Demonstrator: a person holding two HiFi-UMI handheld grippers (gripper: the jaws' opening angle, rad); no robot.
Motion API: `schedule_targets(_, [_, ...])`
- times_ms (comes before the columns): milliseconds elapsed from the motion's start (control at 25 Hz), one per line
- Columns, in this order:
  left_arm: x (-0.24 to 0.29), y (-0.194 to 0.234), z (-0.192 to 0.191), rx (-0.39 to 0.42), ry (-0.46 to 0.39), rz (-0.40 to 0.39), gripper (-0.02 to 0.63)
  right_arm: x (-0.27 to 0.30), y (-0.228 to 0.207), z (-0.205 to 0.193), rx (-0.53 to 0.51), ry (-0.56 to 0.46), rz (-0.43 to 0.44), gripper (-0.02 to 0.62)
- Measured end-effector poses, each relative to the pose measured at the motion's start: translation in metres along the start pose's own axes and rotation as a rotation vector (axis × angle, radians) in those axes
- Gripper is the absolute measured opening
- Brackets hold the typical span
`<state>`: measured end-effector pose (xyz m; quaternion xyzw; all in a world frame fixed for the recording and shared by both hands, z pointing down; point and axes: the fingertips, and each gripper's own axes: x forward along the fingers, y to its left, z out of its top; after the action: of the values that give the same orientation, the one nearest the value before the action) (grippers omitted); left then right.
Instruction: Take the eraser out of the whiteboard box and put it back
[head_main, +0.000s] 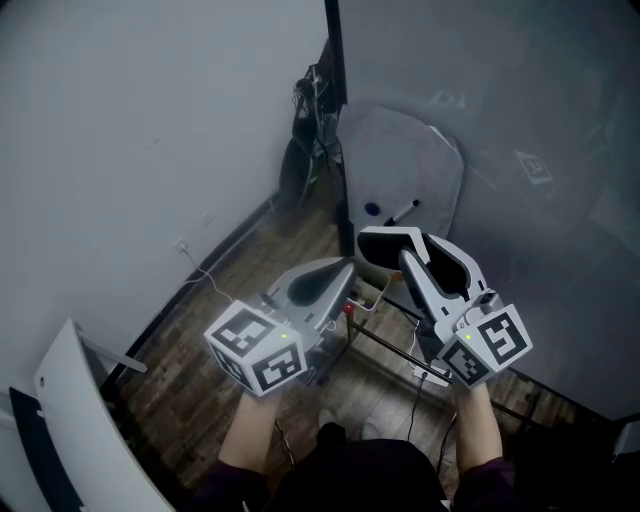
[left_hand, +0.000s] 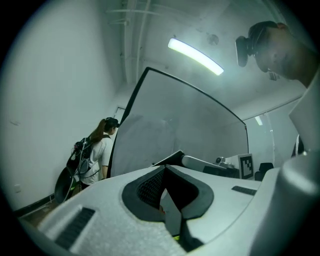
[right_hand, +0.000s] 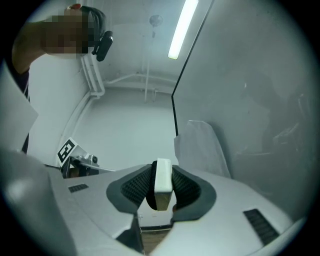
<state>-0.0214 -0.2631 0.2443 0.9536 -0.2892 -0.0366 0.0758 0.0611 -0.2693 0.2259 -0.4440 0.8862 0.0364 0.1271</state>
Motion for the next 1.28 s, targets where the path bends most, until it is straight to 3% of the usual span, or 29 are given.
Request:
schedule_targets(200, [-0.004, -0.004, 0.011, 0.026, -0.031, 0.002, 0.005, -0.001, 0.004, 0.007, -0.009, -0.020, 0.008, 0.117])
schedule_targets(840, [-0.007, 0.003, 0.007, -0.012, -0.034, 0.007, 0.005, -0.001, 0.003, 0.004, -0.005, -0.013, 0.012, 0.117])
schedule_targets(1280, [-0.002, 0.028, -0.018, -0.050, 0.014, 0.030, 0.005, 0.010, -0.004, -0.021, -0.004, 0.024, -0.013, 0.117])
